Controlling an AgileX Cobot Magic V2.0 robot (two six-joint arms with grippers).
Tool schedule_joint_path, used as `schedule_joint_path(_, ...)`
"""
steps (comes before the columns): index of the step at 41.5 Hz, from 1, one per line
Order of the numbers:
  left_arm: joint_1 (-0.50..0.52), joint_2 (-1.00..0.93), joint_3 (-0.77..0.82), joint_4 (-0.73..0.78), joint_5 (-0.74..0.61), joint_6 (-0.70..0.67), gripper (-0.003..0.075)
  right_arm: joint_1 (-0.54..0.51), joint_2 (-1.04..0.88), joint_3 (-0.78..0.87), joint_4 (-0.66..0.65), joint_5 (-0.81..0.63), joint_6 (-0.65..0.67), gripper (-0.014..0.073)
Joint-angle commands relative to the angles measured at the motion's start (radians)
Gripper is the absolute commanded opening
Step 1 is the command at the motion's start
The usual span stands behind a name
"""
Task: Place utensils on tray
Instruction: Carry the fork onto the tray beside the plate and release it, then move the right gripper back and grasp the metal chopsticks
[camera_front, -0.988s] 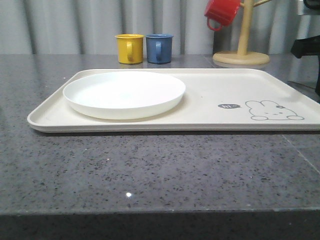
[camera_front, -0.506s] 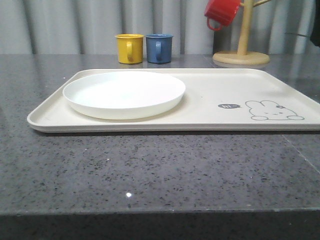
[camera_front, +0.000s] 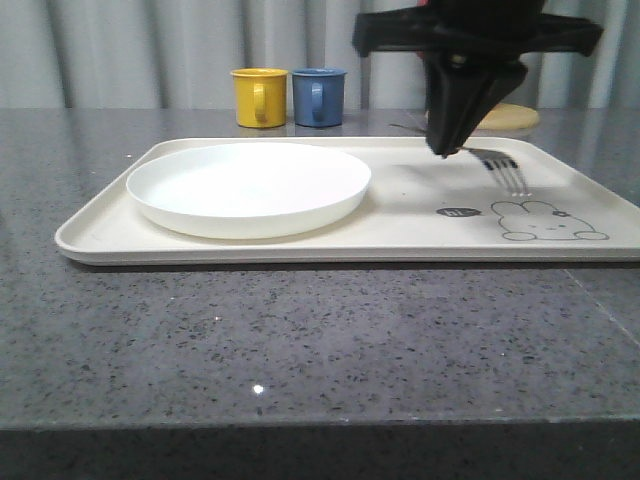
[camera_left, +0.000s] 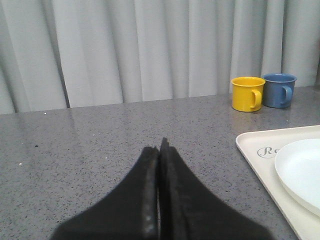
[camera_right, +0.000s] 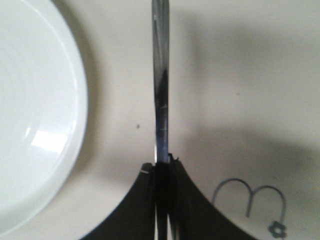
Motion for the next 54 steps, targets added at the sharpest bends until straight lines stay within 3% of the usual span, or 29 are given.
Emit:
schedule_joint_path(1,0.001,0.008,-0.026,-0.008,-0.089,-0.003,-0.0019,0.006,-0.006,-0.062,-0.030,-0.037,0.058,-0.0057)
schedule_joint_path(8,0.001,0.008,-0.026,-0.008,-0.089,-0.003,-0.0019,0.006,0.032,-0.082,-0.101,-0.046,0.216,-0.0057)
schedule_joint_path(19,0.001,0.008,-0.026,-0.008,-0.089,-0.003,-0.0019,0.006,0.092,-0.112,-0.116,-0.053,0.294,-0.0037)
schedule_joint_path(32,0.001,0.008,-0.026,-0.008,-0.089,-0.003,-0.0019,0.006,0.098,-0.112,-0.115,-0.049,0.294,0.0117)
schedule_joint_path(42,0.001,0.008,-0.026,-0.008,-0.089,-0.003,-0.0019,0.006,0.092,-0.176,-0.126,0.017,0.294,0.0435)
schedule_joint_path(54,0.001,0.008,-0.026,-0.008,-0.089,-0.003,-0.0019,-0.007,0.042,-0.261,-0.143,0.115,0.208,0.0443)
